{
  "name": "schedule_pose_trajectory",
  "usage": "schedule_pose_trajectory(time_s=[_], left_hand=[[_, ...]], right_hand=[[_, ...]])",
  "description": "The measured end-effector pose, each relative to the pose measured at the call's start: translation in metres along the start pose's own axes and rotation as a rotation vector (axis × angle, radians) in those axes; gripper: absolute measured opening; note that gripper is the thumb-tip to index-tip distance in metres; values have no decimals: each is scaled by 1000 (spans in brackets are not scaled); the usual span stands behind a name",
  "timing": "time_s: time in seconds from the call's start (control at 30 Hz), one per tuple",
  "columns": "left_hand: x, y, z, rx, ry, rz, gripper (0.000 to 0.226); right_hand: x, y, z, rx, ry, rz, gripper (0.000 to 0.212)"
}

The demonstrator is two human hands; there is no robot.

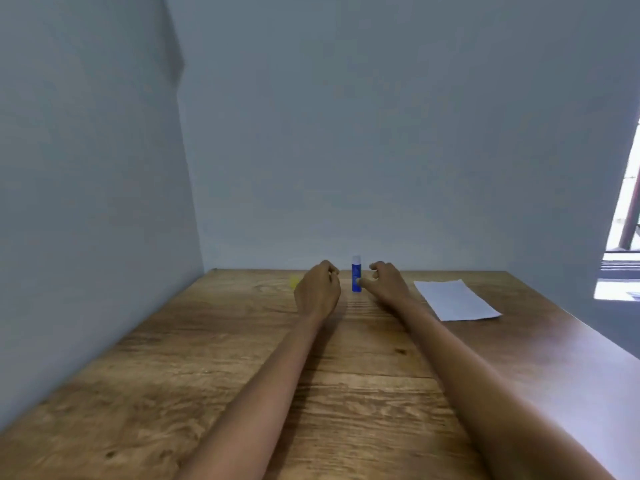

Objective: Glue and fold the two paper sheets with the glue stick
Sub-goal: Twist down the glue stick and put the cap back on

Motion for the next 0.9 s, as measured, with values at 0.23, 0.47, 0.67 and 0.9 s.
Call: schedule_pose_trajectory(time_s=[0.23,0.47,0.67,0.9], left_hand=[[-1,15,-28,-66,-105,19,24],[-17,18,-18,-68,-349,140,31],[-18,13,-6,85,-785,-140,28],[-27,13,-9,97,-890,-255,26]], right_hand=[[26,20,-15,-43,20,79,24],[26,-3,-65,-196,384,172,24],[34,-29,-82,-286,463,181,12],[34,-43,-69,-288,704,-210,29]])
Point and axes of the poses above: each hand's wrist, its own y-axis towards the middle knuckle, its own x-axis out of the palm, z = x × y, the point moved 4 cm from there along y, towards the middle knuckle, and after that the axes turned 8 degrees about -z, right-handed, at the moved point
